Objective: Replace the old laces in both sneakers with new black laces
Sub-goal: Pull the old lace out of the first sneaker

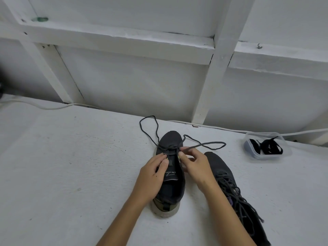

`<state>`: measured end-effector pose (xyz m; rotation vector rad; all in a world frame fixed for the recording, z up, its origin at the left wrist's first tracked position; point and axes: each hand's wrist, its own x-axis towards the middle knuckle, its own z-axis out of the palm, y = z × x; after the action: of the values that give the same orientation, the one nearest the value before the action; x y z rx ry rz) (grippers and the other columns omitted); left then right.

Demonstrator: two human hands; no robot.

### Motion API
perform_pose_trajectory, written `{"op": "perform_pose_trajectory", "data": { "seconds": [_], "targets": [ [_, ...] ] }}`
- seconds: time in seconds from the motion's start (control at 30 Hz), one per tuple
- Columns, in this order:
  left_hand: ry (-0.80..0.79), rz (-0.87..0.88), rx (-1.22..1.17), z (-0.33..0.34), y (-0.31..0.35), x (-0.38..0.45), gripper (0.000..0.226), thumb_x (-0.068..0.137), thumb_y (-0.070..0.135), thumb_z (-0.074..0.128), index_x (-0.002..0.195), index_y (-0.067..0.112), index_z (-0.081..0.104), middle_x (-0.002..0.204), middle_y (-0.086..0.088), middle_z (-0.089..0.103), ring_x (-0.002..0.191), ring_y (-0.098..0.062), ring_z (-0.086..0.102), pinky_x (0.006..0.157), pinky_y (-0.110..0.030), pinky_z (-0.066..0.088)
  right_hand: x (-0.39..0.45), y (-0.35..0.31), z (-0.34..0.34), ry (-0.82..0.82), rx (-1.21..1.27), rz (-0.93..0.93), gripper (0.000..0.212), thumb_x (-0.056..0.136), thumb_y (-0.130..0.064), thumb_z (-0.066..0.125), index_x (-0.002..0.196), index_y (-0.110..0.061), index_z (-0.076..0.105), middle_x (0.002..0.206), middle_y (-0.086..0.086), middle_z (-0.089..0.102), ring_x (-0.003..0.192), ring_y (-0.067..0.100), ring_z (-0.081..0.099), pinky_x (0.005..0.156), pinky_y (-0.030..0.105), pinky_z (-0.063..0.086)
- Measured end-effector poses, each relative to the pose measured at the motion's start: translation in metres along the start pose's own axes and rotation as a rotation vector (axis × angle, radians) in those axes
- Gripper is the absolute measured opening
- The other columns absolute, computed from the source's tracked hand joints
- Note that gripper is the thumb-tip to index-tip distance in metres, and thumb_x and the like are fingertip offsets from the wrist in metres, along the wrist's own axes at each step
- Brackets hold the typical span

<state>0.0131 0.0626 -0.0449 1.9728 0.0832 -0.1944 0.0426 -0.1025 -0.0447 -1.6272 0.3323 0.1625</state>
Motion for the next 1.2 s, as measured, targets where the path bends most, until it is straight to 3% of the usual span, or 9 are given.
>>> {"op": "perform_pose_trajectory", "data": {
  "seconds": [0.2,0.37,0.53,0.6,0.83,0.93,1.0,1.1,1.2],
  "targets": [
    [-0.009,0.002,0.018,-0.001,-0.001,-0.001,0.038,0.103,0.04,0.047,0.138,0.03,0.057,0.141,0.02,0.053,0.13,0.005,0.045,0.109,-0.016,0.033,0.002,-0.003,0.007,0.156,0.129,0.088,0.017,0.108,-0.025,0.044,0.105,-0.012,0.053,0.1,0.008,0.07,0.079,0.018,0.067,0.07,0.037,0.061],
    [-0.003,0.009,0.011,-0.001,0.0,0.0,0.037,0.103,0.038,0.048,0.137,0.029,0.059,0.14,0.019,0.054,0.13,0.004,0.046,0.11,-0.019,0.034,-0.002,0.0,0.001,0.003,-0.026,-0.003,0.007,0.097,-0.023,0.068,0.095,-0.016,0.07,0.096,-0.003,0.074,0.078,0.013,0.07,0.072,0.034,0.061],
    [0.003,0.007,0.019,0.0,-0.002,0.0,0.038,0.103,0.038,0.047,0.137,0.028,0.058,0.14,0.02,0.053,0.129,0.005,0.045,0.104,-0.01,0.031,0.0,-0.012,0.003,0.188,0.223,0.106,0.019,0.11,-0.025,0.036,0.105,-0.013,0.05,0.1,0.012,0.07,0.066,0.015,0.07,0.056,0.027,0.057],
    [0.004,0.012,0.018,0.0,-0.002,0.001,0.037,0.103,0.039,0.047,0.137,0.03,0.058,0.139,0.022,0.053,0.128,0.007,0.045,0.1,-0.004,0.029,0.0,-0.014,0.001,0.167,0.188,0.121,0.021,0.11,-0.03,0.037,0.107,-0.014,0.052,0.102,0.01,0.071,0.07,0.013,0.071,0.055,0.025,0.056],
    [-0.015,0.007,-0.046,-0.005,-0.001,0.003,0.033,0.102,0.037,0.049,0.13,0.03,0.064,0.131,0.022,0.059,0.122,0.01,0.05,0.102,-0.01,0.035,-0.008,-0.01,0.001,0.008,0.077,0.03,0.018,0.095,-0.034,0.069,0.105,-0.021,0.076,0.103,0.0,0.076,0.082,0.006,0.074,0.078,0.032,0.063],
    [0.037,-0.033,-0.099,-0.014,-0.001,0.014,0.023,0.101,0.035,0.053,0.114,0.031,0.071,0.114,0.02,0.068,0.103,0.016,0.057,0.086,-0.004,0.041,-0.012,-0.003,0.004,-0.014,-0.01,-0.016,0.031,0.098,-0.041,0.063,0.127,-0.033,0.07,0.123,-0.012,0.07,0.103,0.0,0.068,0.095,0.033,0.057],
    [0.096,0.001,-0.007,-0.017,-0.001,0.026,0.019,0.098,0.027,0.06,0.114,0.028,0.07,0.107,0.017,0.069,0.094,0.017,0.058,0.077,0.001,0.04,-0.017,0.003,0.009,-0.03,-0.047,-0.051,0.041,0.101,-0.044,0.057,0.139,-0.033,0.061,0.136,-0.015,0.061,0.117,-0.007,0.058,0.102,0.023,0.047],
    [0.133,0.034,0.102,-0.016,0.003,0.045,0.014,0.091,0.019,0.069,0.103,0.024,0.068,0.093,0.009,0.068,0.08,0.005,0.06,0.07,-0.002,0.042,-0.027,0.01,0.016,-0.011,-0.064,-0.077,0.047,0.103,-0.041,0.053,0.148,-0.028,0.051,0.145,-0.018,0.05,0.128,-0.009,0.047,0.103,0.01,0.034],
    [0.119,0.057,0.205,-0.013,0.003,0.057,0.011,0.086,0.026,0.075,0.094,0.029,0.068,0.091,0.011,0.067,0.074,-0.001,0.06,0.069,-0.006,0.044,-0.038,0.015,0.022,0.003,-0.099,-0.097,0.047,0.106,-0.04,0.046,0.151,-0.03,0.045,0.148,-0.024,0.044,0.137,-0.009,0.038,0.108,0.01,0.026]
  ]
}}
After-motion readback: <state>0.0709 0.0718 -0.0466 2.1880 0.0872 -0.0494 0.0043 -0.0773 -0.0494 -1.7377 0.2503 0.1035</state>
